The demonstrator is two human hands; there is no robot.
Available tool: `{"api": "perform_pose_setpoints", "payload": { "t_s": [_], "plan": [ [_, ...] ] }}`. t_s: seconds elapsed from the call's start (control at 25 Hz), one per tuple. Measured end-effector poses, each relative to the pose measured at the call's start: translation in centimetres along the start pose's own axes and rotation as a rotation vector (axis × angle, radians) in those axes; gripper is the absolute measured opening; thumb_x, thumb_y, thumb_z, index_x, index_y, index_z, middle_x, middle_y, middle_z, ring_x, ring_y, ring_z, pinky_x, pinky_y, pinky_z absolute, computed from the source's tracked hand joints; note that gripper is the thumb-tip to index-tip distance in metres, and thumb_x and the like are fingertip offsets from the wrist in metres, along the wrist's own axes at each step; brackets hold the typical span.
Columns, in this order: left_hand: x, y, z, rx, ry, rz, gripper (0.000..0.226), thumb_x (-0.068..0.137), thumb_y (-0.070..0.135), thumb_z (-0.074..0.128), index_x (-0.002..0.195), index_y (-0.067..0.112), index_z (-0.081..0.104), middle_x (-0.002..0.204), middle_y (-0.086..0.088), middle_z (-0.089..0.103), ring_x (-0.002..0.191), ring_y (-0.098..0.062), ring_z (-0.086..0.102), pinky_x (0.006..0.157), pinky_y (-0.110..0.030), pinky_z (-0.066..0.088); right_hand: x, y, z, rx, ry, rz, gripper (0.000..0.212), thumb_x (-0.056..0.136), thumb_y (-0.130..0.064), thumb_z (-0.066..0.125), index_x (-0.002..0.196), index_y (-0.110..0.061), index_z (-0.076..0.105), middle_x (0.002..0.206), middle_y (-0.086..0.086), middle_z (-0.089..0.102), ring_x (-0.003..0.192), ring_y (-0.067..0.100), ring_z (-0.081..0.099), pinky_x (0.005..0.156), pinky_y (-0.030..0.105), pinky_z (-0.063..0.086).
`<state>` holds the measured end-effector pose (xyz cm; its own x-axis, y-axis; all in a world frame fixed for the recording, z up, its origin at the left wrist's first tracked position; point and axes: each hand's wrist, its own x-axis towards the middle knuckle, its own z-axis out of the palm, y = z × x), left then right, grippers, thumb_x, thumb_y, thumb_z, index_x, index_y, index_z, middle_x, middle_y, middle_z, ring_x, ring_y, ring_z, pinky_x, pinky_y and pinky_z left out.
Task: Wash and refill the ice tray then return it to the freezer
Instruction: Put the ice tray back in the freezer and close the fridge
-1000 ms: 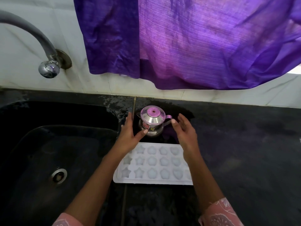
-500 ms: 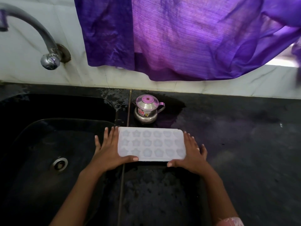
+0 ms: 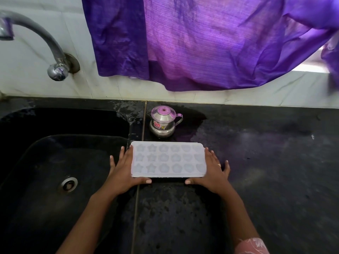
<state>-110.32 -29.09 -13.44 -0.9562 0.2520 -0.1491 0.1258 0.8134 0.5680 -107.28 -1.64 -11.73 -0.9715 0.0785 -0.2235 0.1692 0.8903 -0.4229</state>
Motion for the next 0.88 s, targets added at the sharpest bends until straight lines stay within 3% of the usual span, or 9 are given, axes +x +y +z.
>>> {"api": "perform_pose_setpoints", "payload": {
  "t_s": [0.12,0.28,0.52,0.72,0.88],
  "plan": [
    [-0.2,0.0,0.2,-0.028,0.022,0.009,0.143,0.035,0.085,0.049,0.149,0.021,-0.009,0.158,0.005,-0.009,0.131,-0.002,-0.028,0.108,-0.041,-0.023,-0.1,0.1,0.2,0.039,0.015,-0.013,0.142,0.035,-0.085,0.050,0.149,-0.025,-0.009,0.158,-0.007,-0.007,0.144,0.008,-0.014,0.109,0.048,-0.021],
    [-1.8,0.2,0.1,-0.083,0.060,0.028,0.142,0.036,0.084,0.051,0.150,0.021,-0.007,0.158,0.006,-0.006,0.132,-0.002,-0.026,0.108,-0.038,-0.023,-1.2,-0.5,-0.2,0.045,0.009,-0.024,0.135,0.051,-0.073,0.070,0.149,-0.024,-0.009,0.158,-0.006,-0.008,0.144,0.009,-0.015,0.109,0.048,-0.022],
    [-5.5,-0.7,-1.2,-0.126,0.143,0.032,0.152,0.027,0.099,0.040,0.150,0.022,-0.006,0.158,0.007,-0.005,0.133,-0.003,-0.027,0.106,-0.036,-0.024,-3.5,-2.4,-0.2,0.073,0.026,-0.106,0.132,0.052,-0.071,0.070,0.148,-0.027,-0.009,0.158,-0.006,-0.008,0.144,0.009,-0.014,0.108,0.047,-0.024],
    [-10.7,-1.5,-2.1,-0.171,0.209,-0.016,0.135,0.041,0.078,0.054,0.150,0.023,-0.006,0.158,0.009,-0.006,0.132,-0.002,-0.028,0.108,-0.036,-0.023,-5.8,-4.9,0.7,0.053,-0.004,-0.168,0.128,0.058,-0.065,0.073,0.149,-0.026,-0.008,0.158,-0.007,-0.010,0.143,0.007,-0.015,0.109,0.048,-0.023],
    [-15.7,-2.9,-2.5,-0.196,0.280,-0.070,0.134,0.043,0.075,0.056,0.150,0.024,-0.006,0.157,0.009,-0.003,0.132,-0.002,-0.027,0.107,-0.033,-0.022,-8.5,-7.1,1.8,0.044,-0.031,-0.236,0.128,0.056,-0.064,0.074,0.149,-0.027,-0.006,0.158,-0.008,-0.007,0.144,0.008,-0.013,0.109,0.049,-0.021]
  ]
}}
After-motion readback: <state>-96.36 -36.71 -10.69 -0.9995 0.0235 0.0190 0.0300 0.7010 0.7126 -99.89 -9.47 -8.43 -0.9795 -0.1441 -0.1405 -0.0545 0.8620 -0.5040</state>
